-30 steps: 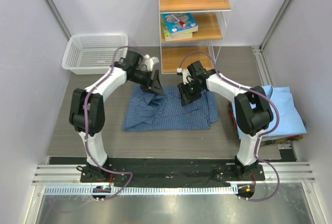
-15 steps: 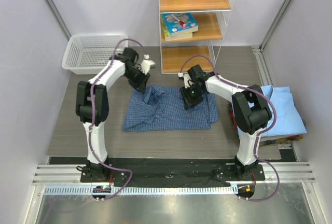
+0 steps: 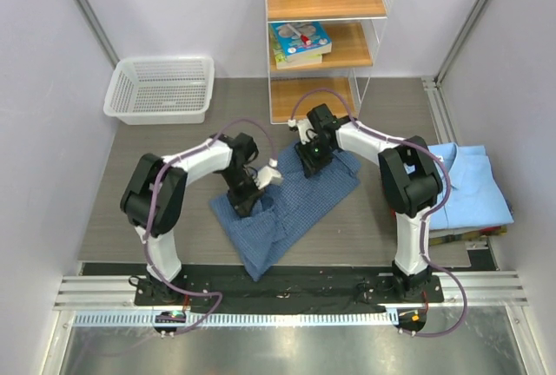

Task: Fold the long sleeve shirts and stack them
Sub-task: Fold the shirt

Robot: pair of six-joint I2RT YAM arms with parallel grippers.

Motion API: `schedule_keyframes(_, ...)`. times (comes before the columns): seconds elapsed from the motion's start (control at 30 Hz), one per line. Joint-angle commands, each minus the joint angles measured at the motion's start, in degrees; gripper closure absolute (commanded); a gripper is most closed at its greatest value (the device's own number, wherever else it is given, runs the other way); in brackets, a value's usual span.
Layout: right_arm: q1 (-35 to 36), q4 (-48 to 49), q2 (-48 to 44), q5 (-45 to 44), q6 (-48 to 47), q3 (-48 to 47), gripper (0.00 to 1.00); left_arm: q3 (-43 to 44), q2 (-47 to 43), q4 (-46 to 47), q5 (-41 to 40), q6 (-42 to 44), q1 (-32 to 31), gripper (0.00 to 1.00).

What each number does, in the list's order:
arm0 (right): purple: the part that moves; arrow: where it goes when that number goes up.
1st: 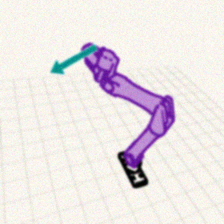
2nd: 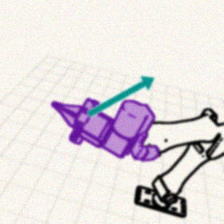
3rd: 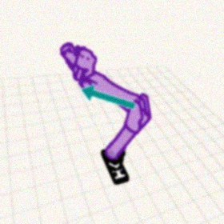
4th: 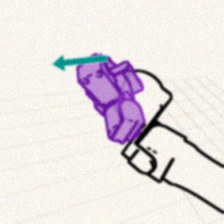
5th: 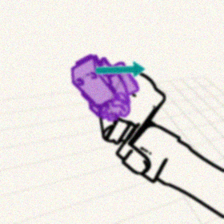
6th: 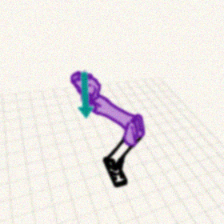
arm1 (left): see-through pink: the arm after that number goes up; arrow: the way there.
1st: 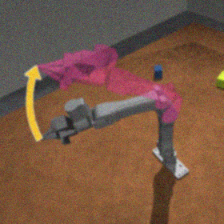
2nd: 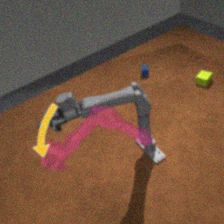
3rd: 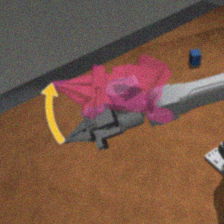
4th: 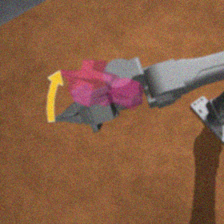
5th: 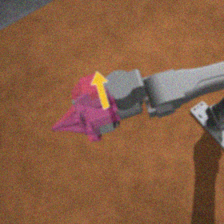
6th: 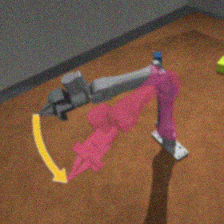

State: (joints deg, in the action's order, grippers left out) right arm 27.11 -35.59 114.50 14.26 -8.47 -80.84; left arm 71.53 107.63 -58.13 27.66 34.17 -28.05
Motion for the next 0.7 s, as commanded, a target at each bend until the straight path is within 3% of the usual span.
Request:
schedule_keyframes(0.0,2.85,3.16,4.85,5.06,-8.13,-6.34,0.60,-3.84,-9.62,-5.15,17.64,-3.50,-4.82,0.88)
schedule_keyframes(0.17,10.58,4.57,12.05,8.15,-16.39,-17.47,0.59,-8.67,-17.88,-0.07,23.92,-9.88,1.23,0.80)
schedule_keyframes(0.3,12.00,4.57,17.07,12.53,-20.17,-26.73,0.55,-10.96,-23.50,4.58,31.48,-16.67,15.00,0.66)
schedule_keyframes(0.47,9.37,4.92,10.17,14.91,-18.88,-30.44,0.45,-14.22,-29.14,10.75,31.86,-25.20,25.49,0.53)
schedule_keyframes(0.57,7.87,5.45,3.56,16.24,-15.10,-25.70,0.37,-14.14,-29.85,9.98,25.20,-20.23,26.91,0.45)
schedule_keyframes(0.67,7.52,4.13,-6.28,18.86,-11.84,-16.40,0.31,-10.36,-26.62,-0.38,20.88,-3.19,25.95,0.39)
